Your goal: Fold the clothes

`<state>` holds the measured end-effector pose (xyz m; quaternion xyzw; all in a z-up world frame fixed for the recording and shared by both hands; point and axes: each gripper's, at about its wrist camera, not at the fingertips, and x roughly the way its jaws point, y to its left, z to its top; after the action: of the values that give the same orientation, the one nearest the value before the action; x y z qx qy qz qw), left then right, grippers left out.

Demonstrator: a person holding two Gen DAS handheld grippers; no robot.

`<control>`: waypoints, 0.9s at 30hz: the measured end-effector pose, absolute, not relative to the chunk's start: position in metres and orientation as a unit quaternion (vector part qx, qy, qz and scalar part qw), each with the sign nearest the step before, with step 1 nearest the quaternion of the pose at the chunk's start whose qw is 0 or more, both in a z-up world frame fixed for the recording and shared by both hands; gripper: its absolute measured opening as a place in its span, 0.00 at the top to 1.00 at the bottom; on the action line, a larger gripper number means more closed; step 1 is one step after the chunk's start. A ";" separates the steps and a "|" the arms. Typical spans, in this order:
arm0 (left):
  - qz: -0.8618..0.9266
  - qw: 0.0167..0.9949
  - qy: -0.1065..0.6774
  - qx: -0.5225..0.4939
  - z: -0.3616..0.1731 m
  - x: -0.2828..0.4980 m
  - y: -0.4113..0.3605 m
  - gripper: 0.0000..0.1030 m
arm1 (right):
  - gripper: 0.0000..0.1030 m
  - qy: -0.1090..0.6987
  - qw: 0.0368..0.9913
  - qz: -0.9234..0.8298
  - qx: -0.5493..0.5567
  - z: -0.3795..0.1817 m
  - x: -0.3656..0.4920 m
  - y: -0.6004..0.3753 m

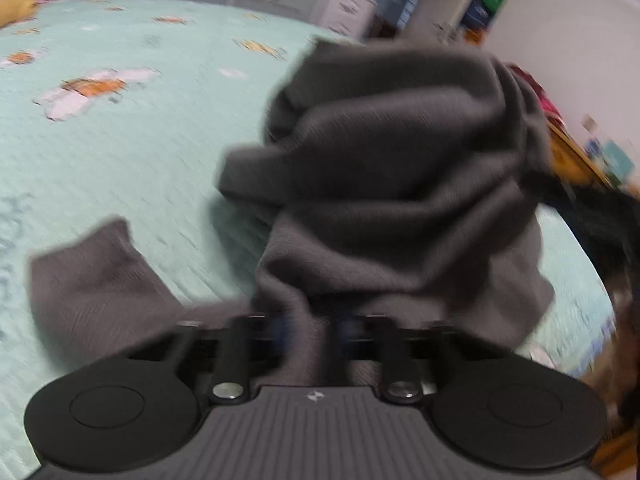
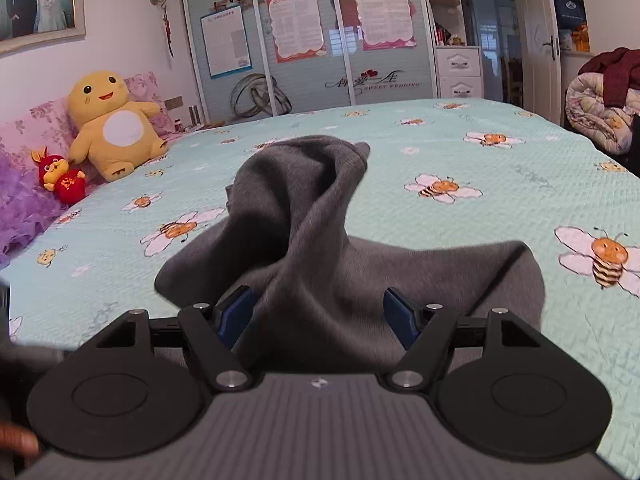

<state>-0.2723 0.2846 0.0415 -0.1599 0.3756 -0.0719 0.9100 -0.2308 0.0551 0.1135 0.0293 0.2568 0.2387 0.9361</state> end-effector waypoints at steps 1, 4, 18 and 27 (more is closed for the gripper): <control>-0.080 0.910 0.378 -0.152 0.040 -0.274 0.280 0.89 | 0.30 0.256 0.936 0.240 0.033 0.112 -0.227 0.057; -0.090 0.908 0.387 -0.134 0.041 -0.279 0.275 0.91 | 0.44 0.265 0.930 0.249 0.050 0.107 -0.217 0.061; -0.092 0.897 0.407 -0.144 0.062 -0.317 0.288 0.90 | 0.89 0.168 0.911 0.316 -0.202 0.065 -0.361 0.070; -0.119 0.891 0.378 -0.224 0.088 -0.331 0.293 0.70 | 0.96 0.192 0.899 0.332 -0.210 0.047 -0.392 0.056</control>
<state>-0.3313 0.2927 0.0884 -0.2238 0.3776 -0.1188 0.8906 -0.3915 0.0560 0.0473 -0.2098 0.1919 0.3319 0.8994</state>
